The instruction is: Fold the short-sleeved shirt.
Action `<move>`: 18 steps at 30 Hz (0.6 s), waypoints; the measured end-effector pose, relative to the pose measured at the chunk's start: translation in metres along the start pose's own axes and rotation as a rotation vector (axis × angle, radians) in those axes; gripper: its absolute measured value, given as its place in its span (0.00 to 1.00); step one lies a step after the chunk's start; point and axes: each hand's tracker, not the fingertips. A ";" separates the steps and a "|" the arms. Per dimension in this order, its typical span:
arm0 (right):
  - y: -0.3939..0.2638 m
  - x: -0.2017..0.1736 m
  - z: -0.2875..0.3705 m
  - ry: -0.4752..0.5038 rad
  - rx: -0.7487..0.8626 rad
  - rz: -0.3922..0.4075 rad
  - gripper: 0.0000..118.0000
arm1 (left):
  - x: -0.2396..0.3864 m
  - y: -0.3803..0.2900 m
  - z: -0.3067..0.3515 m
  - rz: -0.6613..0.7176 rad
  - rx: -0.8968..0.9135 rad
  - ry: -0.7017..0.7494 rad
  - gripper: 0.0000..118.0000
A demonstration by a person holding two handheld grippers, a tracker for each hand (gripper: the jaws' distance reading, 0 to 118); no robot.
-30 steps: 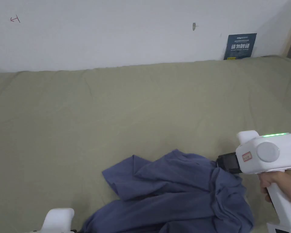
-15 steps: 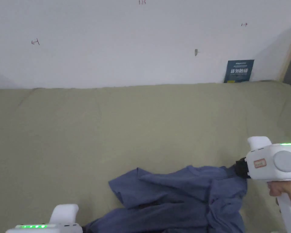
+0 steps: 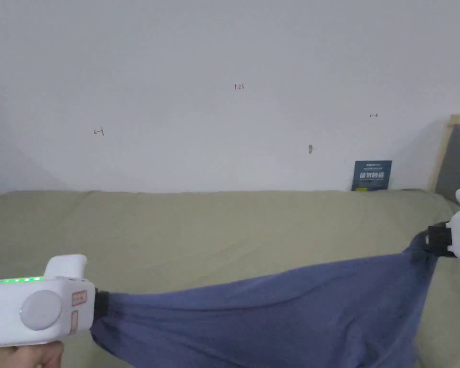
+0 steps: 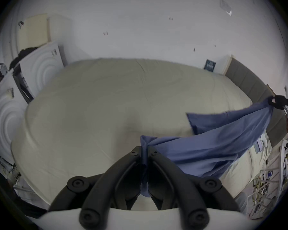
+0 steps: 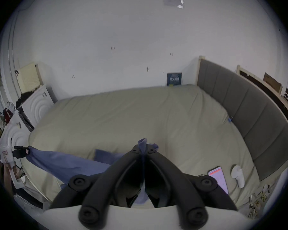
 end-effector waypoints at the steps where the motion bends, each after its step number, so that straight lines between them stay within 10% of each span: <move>1: 0.006 0.002 0.016 0.003 0.028 -0.015 0.02 | 0.001 0.001 0.002 -0.002 0.006 -0.011 0.04; 18: 0.097 -0.023 0.142 0.029 0.265 0.026 0.02 | -0.019 0.124 0.156 0.038 0.313 0.057 0.04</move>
